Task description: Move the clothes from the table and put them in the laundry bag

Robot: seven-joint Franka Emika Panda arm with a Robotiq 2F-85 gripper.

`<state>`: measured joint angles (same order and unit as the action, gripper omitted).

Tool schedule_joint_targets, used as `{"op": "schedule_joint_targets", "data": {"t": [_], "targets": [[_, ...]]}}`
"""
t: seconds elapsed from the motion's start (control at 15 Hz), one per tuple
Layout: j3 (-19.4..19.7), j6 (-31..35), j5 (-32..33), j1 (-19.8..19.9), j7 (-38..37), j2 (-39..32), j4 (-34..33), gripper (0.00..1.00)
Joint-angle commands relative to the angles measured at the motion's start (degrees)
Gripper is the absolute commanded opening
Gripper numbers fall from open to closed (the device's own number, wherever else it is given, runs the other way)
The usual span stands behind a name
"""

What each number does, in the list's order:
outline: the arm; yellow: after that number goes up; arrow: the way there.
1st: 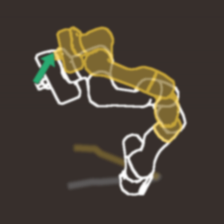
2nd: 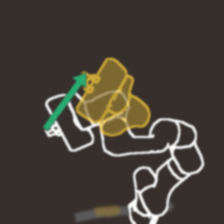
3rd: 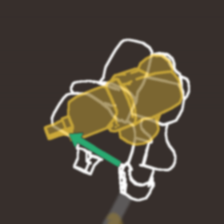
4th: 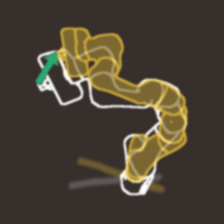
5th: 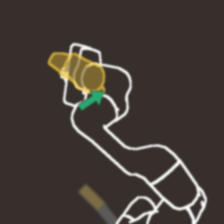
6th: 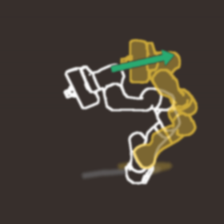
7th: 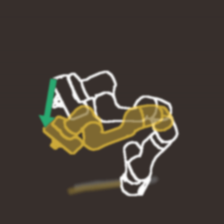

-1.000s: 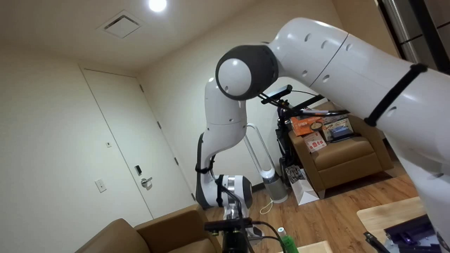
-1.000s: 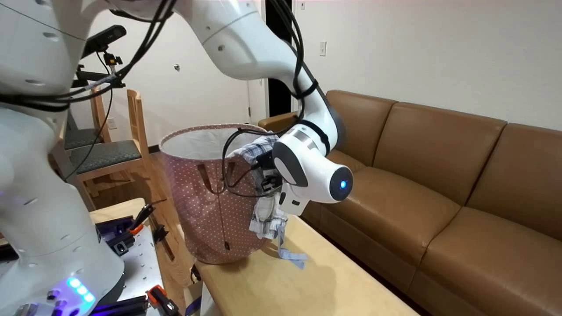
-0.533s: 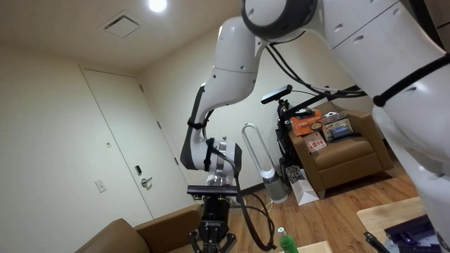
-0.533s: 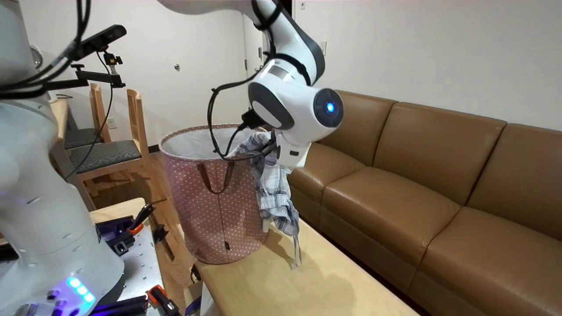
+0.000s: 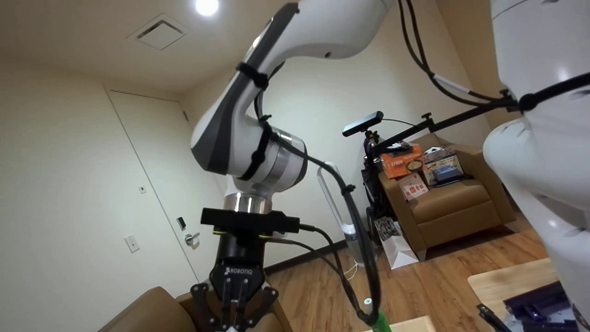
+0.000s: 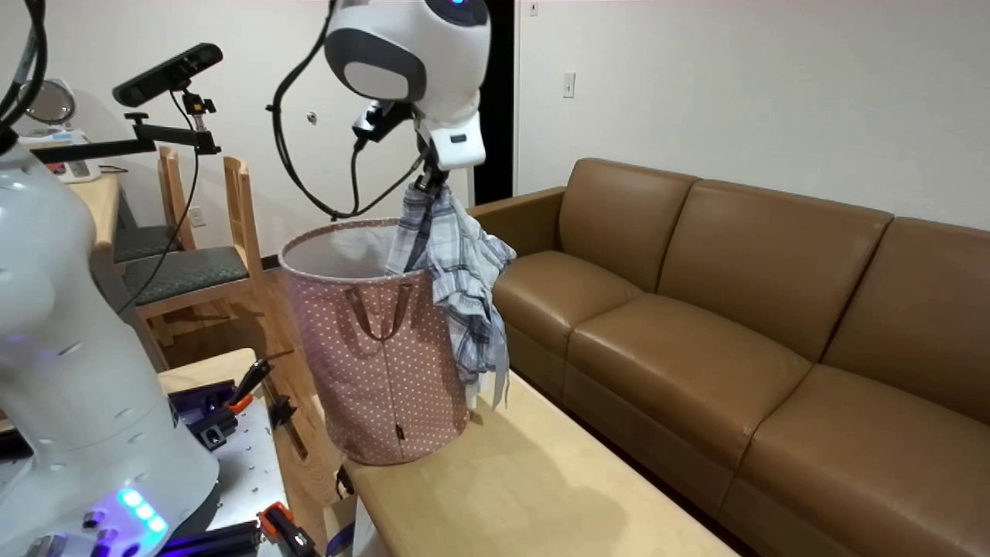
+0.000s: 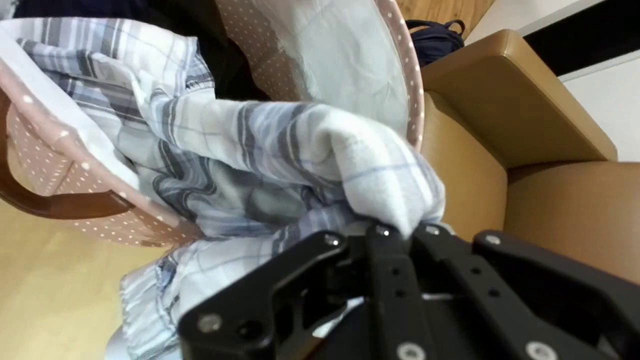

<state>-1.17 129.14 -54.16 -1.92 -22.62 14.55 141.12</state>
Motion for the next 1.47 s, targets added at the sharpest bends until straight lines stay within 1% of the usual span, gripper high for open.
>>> {"op": "schedule_joint_targets", "data": {"t": [0.0,0.13,0.27,0.4,0.53,0.67,0.73,0.8,0.93,1.07,1.2,1.4], "targets": [[-9.6,6.0,7.3,-3.0,-7.8,7.4,4.3,0.01],[-16.0,8.5,12.0,-5.1,-13.5,7.1,5.0,0.01],[-21.0,10.0,17.2,-6.9,-18.9,2.4,4.5,0.01],[-24.7,11.9,23.6,-8.0,-24.3,-3.9,4.2,0.01],[-25.5,12.1,31.7,-8.1,-30.3,-10.9,3.3,0.01],[-23.2,10.4,39.9,-7.9,-36.1,-17.1,2.1,0.01],[-21.0,9.3,42.7,-7.9,-38.2,-19.4,1.4,0.30],[-18.9,7.6,44.5,-8.4,-39.4,-21.7,0.2,0.31],[-15.4,5.7,43.1,-8.8,-37.2,-24.3,-1.6,0.42],[-13.2,3.8,40.1,-8.5,-34.8,-24.9,-2.8,0.55],[-11.7,2.3,38.0,-8.2,-33.7,-24.1,-3.3,0.68],[-11.0,0.4,35.7,-8.4,-31.9,-19.9,-2.4,0.87]]}}
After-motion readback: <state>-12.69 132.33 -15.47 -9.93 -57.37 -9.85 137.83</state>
